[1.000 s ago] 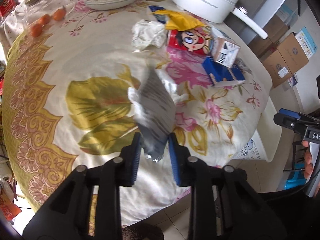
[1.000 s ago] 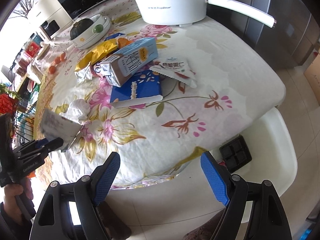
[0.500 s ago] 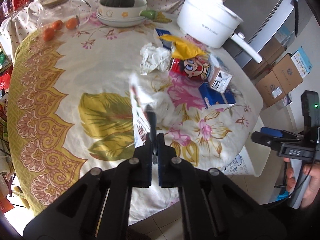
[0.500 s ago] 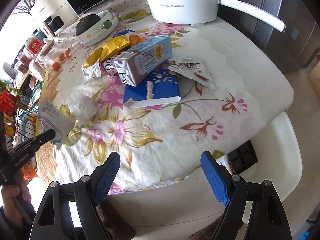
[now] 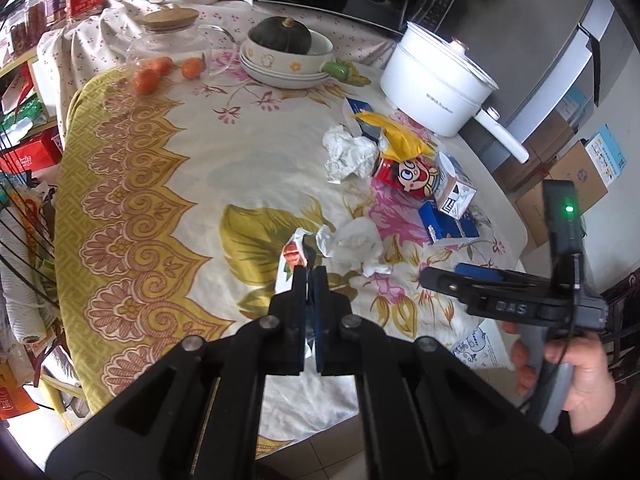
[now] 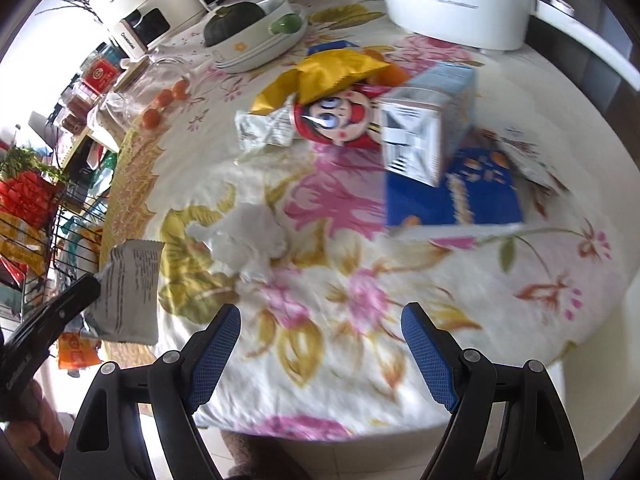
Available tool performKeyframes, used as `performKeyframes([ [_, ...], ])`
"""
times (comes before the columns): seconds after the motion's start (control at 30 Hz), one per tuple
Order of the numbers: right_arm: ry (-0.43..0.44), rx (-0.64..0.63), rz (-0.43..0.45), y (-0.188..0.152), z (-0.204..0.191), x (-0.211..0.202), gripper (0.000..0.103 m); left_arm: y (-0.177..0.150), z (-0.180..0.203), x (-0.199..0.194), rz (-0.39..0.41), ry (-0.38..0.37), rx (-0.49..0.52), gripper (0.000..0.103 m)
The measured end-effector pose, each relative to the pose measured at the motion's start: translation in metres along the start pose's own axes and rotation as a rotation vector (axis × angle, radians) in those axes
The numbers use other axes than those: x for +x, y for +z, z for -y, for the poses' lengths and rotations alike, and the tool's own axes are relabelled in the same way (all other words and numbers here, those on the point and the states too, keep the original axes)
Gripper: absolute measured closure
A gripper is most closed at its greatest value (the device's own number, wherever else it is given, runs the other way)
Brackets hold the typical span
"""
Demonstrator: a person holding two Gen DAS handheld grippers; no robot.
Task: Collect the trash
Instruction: 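Raise the held snack bag with the left tool, then grasp the crumpled white tissue with the right tool while the left tool holds the bag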
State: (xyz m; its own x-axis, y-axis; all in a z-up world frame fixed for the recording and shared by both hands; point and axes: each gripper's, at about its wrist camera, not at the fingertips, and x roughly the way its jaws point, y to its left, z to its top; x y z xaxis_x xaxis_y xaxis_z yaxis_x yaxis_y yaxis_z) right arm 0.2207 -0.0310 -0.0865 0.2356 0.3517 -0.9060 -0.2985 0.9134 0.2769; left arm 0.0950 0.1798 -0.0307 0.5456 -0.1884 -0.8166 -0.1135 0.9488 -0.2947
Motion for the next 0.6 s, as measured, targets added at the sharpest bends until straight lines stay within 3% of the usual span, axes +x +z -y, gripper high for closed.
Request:
performKeyframes([
  [0.27,0.020,-0.001,-0.004,0.013,-0.021,0.033,0.019,-0.006,-0.033,0.022,-0.106,-0.003,-0.059,0.097],
  [0.33,0.023,-0.008,0.003,0.015,-0.024,0.037,0.019,-0.006,-0.039,0.023,-0.112,-0.011,-0.081,0.077],
  [0.4,0.025,-0.021,0.014,0.018,-0.029,0.040,0.020,-0.007,-0.043,0.024,-0.122,0.008,-0.093,0.065],
  [0.5,0.017,-0.047,0.025,0.023,-0.038,0.045,0.024,-0.009,-0.048,0.028,-0.144,0.012,-0.101,0.063],
  [0.6,0.005,-0.075,0.022,0.025,-0.043,0.052,0.039,-0.013,-0.049,0.035,-0.180,0.004,-0.103,0.063],
])
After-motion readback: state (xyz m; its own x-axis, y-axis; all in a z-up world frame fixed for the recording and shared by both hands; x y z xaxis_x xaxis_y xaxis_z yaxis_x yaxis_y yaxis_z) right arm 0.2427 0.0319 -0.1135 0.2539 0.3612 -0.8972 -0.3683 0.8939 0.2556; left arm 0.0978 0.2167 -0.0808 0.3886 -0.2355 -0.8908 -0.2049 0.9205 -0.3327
